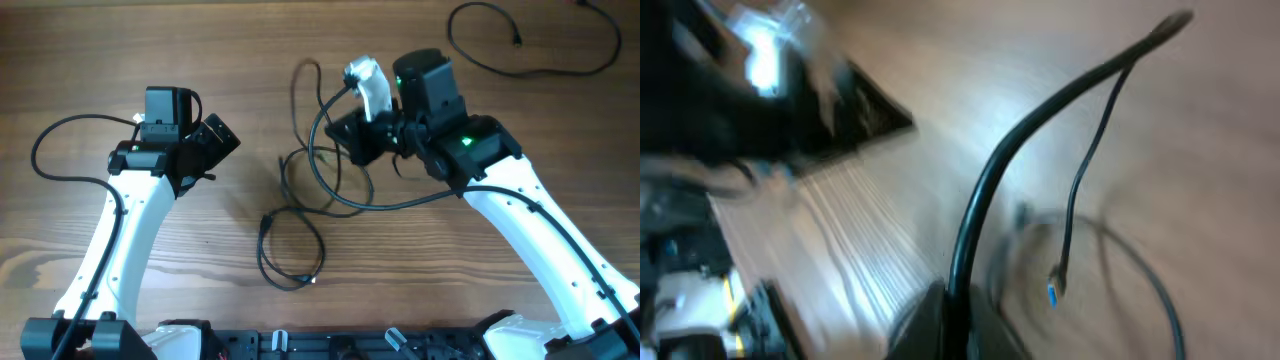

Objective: Untangle cables

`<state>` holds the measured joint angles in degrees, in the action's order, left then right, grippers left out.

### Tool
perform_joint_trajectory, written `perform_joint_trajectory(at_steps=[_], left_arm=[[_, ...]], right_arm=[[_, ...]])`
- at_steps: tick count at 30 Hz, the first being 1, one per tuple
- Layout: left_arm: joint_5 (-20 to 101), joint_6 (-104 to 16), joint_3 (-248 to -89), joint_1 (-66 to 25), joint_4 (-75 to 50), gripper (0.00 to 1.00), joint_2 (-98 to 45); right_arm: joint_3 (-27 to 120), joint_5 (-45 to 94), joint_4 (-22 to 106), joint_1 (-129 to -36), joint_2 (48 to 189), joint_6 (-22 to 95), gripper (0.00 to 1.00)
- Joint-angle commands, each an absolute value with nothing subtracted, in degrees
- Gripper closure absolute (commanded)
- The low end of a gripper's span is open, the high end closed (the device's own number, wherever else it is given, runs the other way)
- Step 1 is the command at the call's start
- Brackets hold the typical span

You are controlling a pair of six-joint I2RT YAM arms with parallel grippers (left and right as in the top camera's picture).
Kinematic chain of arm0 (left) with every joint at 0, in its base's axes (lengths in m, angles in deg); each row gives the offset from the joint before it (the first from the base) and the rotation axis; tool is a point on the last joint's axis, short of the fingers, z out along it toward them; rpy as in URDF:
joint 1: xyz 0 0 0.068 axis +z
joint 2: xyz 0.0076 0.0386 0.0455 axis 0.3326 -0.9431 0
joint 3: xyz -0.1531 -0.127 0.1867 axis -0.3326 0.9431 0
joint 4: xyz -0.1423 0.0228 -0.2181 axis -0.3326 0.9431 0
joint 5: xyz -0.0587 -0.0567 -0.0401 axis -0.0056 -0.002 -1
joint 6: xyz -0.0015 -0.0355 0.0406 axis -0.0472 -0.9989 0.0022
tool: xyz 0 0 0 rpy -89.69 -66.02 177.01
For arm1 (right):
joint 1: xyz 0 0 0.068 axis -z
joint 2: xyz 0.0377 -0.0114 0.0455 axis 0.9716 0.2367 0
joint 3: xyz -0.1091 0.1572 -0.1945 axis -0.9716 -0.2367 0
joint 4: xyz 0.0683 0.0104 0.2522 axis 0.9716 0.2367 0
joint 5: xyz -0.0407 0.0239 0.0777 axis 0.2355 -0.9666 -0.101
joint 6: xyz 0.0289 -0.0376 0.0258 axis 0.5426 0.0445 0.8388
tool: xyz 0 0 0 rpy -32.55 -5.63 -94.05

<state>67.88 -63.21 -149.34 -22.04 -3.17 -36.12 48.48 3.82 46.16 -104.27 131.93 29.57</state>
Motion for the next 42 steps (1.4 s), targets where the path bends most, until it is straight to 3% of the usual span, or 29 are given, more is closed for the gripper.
perform_joint_trajectory(at_steps=[1,9,21,25,34,42], left_arm=[[67.2,-63.8,-149.2,-21.8,-3.6,0.00,-35.2],[66.2,-63.8,-149.2,-21.8,-3.5,0.00,-35.2],[63.5,-59.4,-149.2,-22.9,-4.3,0.00,-35.2],[59.9,-45.2,-149.2,-27.3,-5.9,0.00,-35.2],[58.9,-25.8,-149.2,-43.0,-6.8,0.00,-36.2],[57.6,-23.5,-149.2,-46.8,-5.4,0.00,-40.8]], right_arm=[[52.6,13.0,57.6,-104.4,128.5,24.5,0.96],[63.7,19.9,67.5,-104.4,123.0,22.5,0.96],[64.4,28.4,83.7,-104.4,122.3,19.4,0.96],[64.4,28.4,82.1,-104.4,122.3,19.6,0.96],[64.4,23.9,73.3,-104.4,122.3,20.5,0.96],[64.5,28.1,68.6,-104.4,122.3,22.8,0.96]])
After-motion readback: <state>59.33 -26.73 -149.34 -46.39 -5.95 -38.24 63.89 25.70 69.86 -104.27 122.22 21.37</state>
